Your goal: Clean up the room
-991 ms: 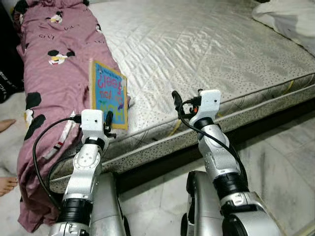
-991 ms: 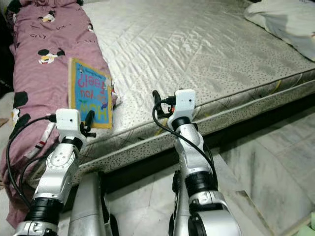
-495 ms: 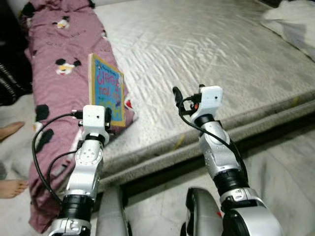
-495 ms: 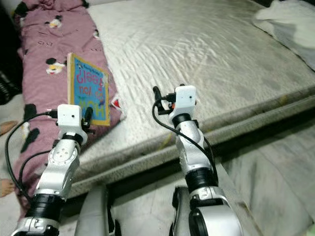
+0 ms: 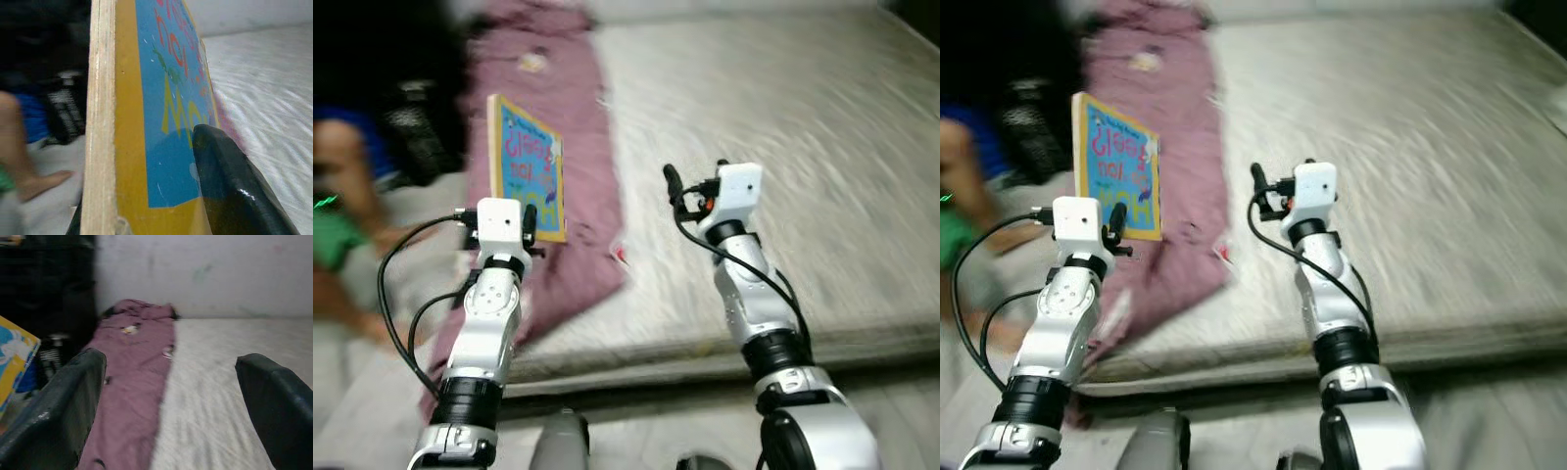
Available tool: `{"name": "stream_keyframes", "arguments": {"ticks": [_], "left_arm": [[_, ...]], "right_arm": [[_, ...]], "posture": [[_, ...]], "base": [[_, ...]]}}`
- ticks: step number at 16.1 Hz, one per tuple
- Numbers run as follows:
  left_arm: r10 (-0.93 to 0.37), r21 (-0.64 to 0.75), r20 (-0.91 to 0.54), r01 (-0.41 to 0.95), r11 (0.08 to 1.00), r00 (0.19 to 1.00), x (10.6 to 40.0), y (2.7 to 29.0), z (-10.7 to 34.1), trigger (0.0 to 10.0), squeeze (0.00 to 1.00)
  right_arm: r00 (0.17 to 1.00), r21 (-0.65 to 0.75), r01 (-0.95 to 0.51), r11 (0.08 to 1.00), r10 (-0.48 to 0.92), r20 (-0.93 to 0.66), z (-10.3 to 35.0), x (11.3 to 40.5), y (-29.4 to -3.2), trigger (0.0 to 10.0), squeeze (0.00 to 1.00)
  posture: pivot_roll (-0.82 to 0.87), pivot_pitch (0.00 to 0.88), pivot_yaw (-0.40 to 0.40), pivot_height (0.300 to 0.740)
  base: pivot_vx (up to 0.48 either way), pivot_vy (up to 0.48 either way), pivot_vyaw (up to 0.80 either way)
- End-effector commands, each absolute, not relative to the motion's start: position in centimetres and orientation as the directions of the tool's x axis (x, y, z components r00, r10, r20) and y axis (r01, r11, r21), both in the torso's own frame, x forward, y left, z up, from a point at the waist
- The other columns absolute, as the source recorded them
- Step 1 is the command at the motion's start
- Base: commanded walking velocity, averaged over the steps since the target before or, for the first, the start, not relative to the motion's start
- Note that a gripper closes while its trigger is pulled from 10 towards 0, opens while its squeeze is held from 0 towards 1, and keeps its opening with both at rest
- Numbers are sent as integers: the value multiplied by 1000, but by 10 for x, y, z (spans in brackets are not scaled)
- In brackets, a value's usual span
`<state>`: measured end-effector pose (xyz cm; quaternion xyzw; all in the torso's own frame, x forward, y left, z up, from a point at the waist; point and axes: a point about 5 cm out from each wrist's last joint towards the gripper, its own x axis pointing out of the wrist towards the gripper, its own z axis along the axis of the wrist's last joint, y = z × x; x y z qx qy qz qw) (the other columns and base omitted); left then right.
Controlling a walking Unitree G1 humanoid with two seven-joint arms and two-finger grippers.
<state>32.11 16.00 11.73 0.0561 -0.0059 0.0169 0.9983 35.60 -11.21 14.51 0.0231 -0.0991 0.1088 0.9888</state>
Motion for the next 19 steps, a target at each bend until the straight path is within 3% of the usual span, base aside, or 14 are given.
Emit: {"name": "stream_keyframes", "arguments": {"ticks": [1, 16, 19], "left_arm": [[40, 130, 30, -43, 991, 999, 322, 161, 120, 10000, 0], [-20, 91, 54, 15, 996, 998, 326, 149, 122, 10000, 0], [-9, 78, 45, 5, 997, 999, 326, 151, 121, 10000, 0]], "right_arm": [[958, 27, -227, 973, 218, 189, 141, 356, -108, 10000, 0], [961, -20, -205, 978, 205, 187, 140, 358, -108, 10000, 0], [961, -26, -206, 978, 208, 184, 140, 359, -107, 10000, 0]], "posture": [[38, 0, 20, 740], [25, 0, 21, 740], [23, 0, 20, 740]], "base": [[0, 0, 0], [0, 0, 30], [0, -279, 0]]}}
